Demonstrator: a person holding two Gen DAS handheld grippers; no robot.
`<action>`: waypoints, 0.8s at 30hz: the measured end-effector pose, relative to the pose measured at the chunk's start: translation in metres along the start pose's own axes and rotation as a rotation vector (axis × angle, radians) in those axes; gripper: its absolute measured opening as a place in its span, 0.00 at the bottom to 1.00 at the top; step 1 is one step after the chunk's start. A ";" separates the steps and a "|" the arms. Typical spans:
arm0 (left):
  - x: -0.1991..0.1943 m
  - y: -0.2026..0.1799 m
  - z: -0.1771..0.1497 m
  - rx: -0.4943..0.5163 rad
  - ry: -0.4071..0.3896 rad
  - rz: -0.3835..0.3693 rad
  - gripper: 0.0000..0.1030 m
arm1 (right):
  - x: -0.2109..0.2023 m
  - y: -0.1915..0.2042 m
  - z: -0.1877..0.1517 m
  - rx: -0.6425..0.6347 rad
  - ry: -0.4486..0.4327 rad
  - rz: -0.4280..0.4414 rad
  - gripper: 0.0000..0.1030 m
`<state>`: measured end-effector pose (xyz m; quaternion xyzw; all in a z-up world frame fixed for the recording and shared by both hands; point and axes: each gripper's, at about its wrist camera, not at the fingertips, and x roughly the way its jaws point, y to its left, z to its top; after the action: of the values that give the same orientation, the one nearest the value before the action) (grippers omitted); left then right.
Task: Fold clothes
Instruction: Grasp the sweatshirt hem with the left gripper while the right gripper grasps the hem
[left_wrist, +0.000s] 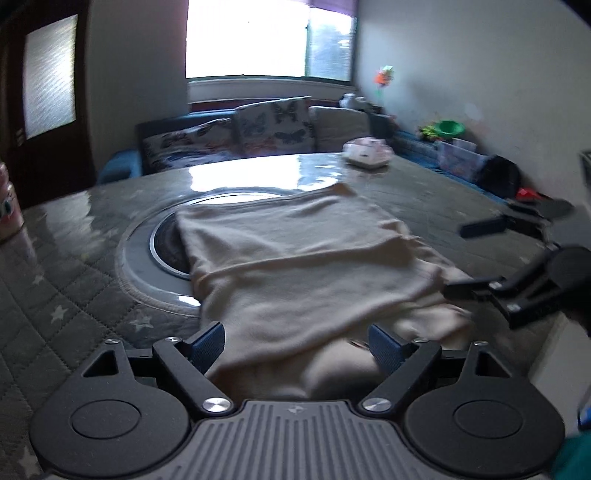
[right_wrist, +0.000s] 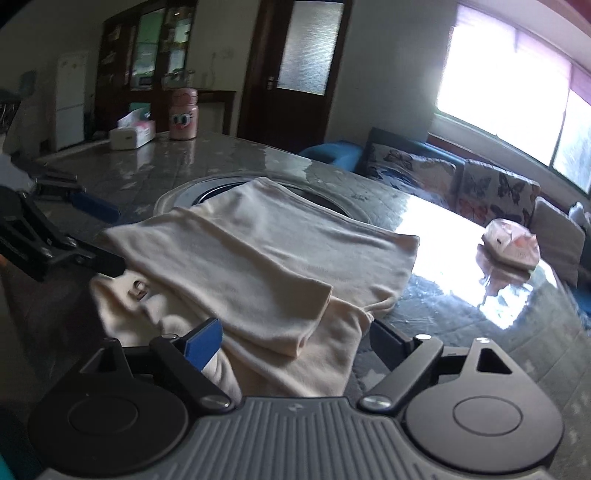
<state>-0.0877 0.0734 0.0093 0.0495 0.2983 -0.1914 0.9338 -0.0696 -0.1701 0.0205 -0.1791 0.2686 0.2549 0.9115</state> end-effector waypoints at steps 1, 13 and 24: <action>-0.005 -0.005 -0.002 0.025 -0.003 -0.013 0.85 | -0.004 0.001 -0.001 -0.018 0.003 0.007 0.87; 0.004 -0.032 -0.023 0.208 0.045 -0.050 0.51 | -0.020 0.020 -0.018 -0.208 0.035 0.077 0.88; 0.013 -0.021 -0.009 0.160 0.029 -0.047 0.11 | -0.009 0.034 -0.021 -0.313 0.014 0.117 0.86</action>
<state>-0.0908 0.0518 -0.0056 0.1198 0.2965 -0.2359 0.9177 -0.1036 -0.1556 0.0031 -0.3047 0.2422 0.3452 0.8540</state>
